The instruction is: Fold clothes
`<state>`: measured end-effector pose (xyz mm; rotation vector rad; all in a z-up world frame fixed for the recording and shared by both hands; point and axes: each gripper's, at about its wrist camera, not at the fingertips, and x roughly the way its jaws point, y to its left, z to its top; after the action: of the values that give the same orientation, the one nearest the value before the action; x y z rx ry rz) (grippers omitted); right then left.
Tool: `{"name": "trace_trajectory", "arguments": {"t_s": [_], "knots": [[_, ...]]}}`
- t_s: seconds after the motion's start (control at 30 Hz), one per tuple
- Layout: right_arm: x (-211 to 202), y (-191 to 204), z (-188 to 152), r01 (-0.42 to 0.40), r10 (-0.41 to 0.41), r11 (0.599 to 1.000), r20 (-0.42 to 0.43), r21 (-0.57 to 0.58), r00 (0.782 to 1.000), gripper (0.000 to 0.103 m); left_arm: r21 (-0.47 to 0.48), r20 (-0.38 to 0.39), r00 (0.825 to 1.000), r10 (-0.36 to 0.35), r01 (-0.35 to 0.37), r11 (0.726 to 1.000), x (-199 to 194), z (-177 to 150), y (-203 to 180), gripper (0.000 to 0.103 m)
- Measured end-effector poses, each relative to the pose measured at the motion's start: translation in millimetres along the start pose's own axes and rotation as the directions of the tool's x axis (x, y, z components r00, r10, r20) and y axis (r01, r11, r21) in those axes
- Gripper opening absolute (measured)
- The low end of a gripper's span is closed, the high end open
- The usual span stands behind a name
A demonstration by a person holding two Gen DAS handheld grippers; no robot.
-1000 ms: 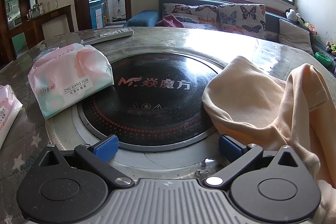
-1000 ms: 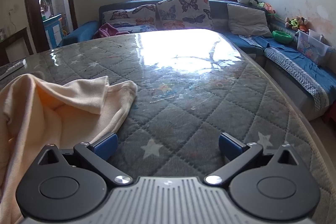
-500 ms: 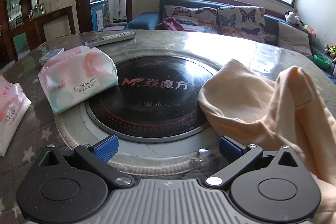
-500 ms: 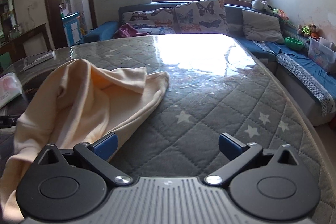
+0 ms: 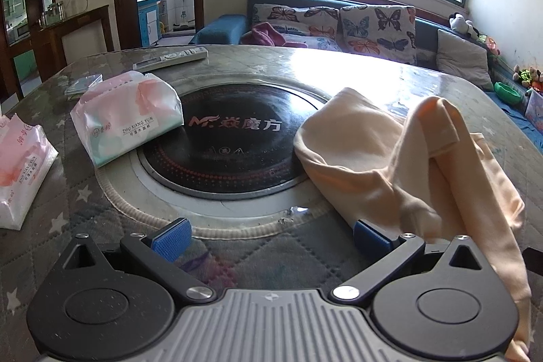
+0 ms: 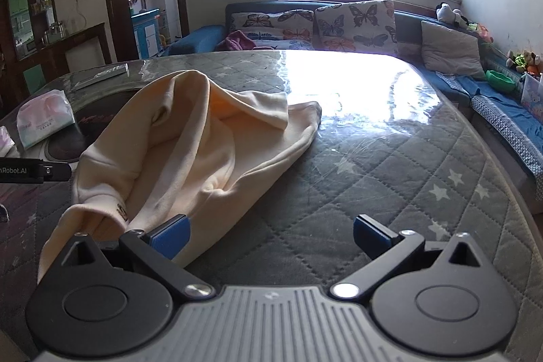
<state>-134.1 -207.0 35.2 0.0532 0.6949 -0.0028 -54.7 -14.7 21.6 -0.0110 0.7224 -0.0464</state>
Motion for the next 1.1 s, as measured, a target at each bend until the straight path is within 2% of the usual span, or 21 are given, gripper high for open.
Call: {"name": "trace_trajectory", "arguments": {"t_s": [0.43,1.1], "knots": [[-20,12,-8,-0.024,0.024,0.999,0.004,-0.033,1.000,0.103,0.062,0.013,1.000,-0.008,0.007,0.998,-28,-8,-18,0.103],[-58,37,-39,-0.071,0.069,0.988,-0.018,-0.139,0.997,0.103,0.163,0.022,0.999,-0.044,0.040,0.986,-75,-43,-39,0.103]]}}
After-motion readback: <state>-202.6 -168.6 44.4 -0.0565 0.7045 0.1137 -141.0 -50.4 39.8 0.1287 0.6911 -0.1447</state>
